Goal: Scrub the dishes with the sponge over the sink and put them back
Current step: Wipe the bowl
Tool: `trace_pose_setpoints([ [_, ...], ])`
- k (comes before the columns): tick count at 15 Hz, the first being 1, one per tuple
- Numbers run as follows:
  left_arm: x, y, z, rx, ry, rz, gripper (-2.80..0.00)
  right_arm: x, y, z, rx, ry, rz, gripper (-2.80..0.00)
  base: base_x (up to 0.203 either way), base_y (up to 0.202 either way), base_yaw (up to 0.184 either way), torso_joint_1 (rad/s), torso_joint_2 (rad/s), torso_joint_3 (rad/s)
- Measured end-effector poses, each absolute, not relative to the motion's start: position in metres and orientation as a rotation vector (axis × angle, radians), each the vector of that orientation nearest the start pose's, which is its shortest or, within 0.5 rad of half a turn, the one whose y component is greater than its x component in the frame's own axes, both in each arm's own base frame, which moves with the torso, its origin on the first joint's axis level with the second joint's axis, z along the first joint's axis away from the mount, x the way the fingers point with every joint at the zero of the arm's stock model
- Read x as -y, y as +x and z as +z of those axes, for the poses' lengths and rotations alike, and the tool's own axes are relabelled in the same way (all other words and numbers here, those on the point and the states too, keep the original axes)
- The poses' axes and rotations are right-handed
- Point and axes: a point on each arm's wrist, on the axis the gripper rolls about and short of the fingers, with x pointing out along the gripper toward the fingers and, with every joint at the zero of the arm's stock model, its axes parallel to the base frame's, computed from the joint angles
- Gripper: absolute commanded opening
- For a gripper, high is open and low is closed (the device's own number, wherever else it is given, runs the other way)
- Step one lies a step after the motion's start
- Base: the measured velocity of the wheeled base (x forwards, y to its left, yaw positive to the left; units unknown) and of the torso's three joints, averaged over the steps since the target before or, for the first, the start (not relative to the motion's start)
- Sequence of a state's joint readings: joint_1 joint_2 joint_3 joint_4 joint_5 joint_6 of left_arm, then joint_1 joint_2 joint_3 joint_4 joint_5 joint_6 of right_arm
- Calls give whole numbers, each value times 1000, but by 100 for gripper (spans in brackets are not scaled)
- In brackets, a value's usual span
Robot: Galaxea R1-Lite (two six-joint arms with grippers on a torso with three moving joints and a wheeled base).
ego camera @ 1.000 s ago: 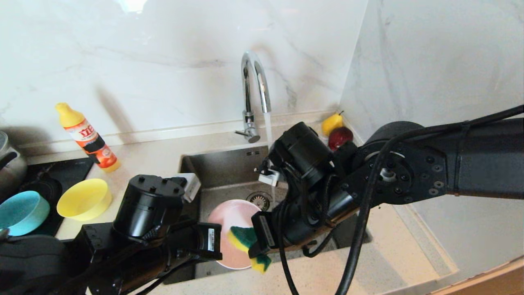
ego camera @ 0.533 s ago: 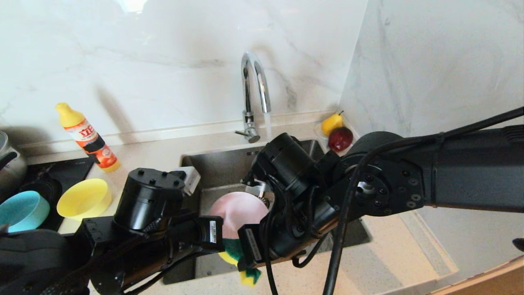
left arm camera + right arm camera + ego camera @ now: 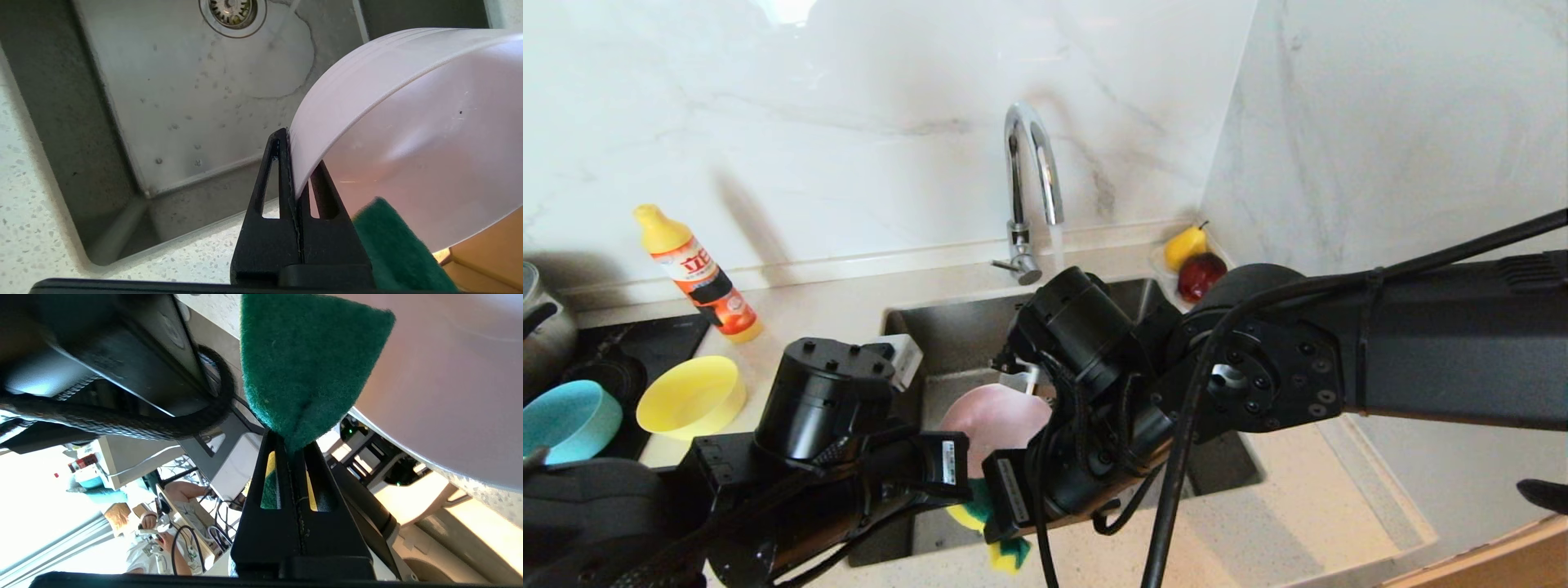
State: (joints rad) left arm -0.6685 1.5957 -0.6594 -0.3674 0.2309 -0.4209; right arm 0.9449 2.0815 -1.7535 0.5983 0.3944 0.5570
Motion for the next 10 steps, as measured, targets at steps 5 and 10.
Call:
trace_pose_setpoints([
  [5, 151, 211, 151, -583, -168, -285, -280, -306, 230, 192, -1287, 174, 861, -280, 0, 0, 0, 0, 0, 0],
  [10, 150, 211, 152, -580, -163, -286, -280, -295, 238, 208, -1234, 212, 857, -280, 0, 0, 0, 0, 0, 0],
])
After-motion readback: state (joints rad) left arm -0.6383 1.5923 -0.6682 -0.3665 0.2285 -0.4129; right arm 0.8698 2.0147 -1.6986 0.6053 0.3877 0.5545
